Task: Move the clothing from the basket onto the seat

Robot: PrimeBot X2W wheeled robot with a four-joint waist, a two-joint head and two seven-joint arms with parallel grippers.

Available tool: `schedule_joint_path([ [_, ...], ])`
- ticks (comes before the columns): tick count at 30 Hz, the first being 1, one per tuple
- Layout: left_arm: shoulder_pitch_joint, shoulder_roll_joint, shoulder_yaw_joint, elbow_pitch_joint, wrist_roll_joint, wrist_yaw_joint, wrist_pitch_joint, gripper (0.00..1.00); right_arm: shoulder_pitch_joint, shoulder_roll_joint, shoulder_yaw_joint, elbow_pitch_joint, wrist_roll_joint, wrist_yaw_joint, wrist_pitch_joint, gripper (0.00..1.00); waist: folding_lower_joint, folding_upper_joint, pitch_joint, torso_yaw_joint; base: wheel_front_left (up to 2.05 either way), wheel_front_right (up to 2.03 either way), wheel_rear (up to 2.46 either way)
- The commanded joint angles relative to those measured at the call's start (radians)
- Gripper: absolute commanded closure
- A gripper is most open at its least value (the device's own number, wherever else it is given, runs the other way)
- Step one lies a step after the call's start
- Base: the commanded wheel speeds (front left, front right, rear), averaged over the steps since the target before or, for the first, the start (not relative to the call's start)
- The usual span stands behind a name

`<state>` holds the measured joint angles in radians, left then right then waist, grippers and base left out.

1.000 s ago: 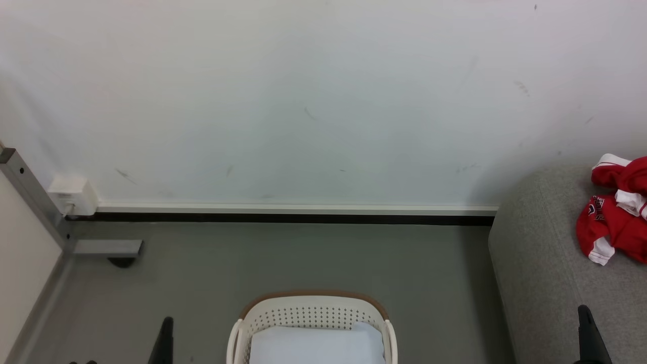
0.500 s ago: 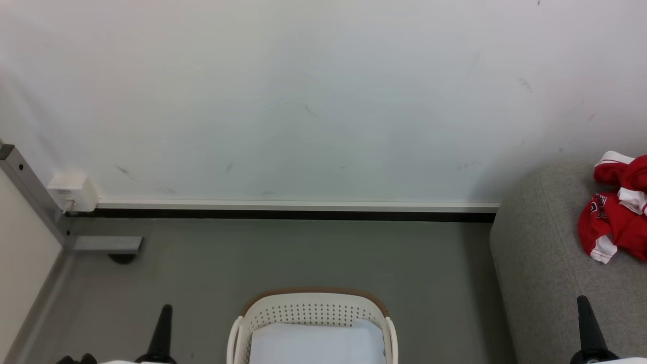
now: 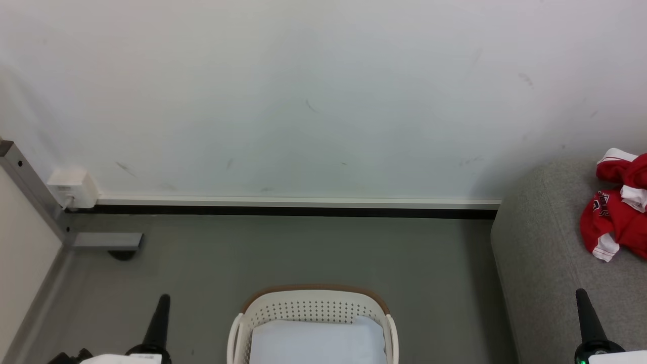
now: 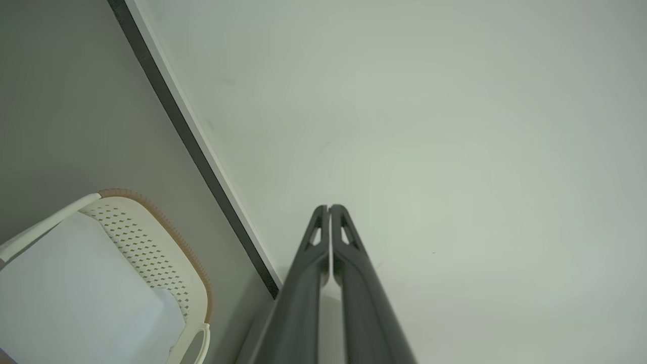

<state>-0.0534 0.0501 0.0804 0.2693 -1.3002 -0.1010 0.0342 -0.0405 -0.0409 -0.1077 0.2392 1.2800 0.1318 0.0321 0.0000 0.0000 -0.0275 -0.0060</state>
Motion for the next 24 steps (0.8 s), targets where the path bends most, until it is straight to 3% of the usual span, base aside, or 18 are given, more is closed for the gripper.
schedule_joint_path([
  [1, -0.018, 0.004, 0.006, -0.010, -0.031, -0.006, 0.006, 1.00, -0.025, -0.011, -0.004, -0.002, 0.031, -0.001, 0.007, 1.00, 0.0000, 0.0000, 0.001, 0.000, 0.00, 0.00, 0.00],
  [24, -0.045, 0.002, 0.026, -0.020, -0.210, -0.023, 0.053, 1.00, -0.056, -0.012, -0.007, 0.003, 0.219, -0.002, 0.056, 1.00, 0.0000, 0.0000, 0.018, 0.004, 0.00, 0.00, 0.00],
])
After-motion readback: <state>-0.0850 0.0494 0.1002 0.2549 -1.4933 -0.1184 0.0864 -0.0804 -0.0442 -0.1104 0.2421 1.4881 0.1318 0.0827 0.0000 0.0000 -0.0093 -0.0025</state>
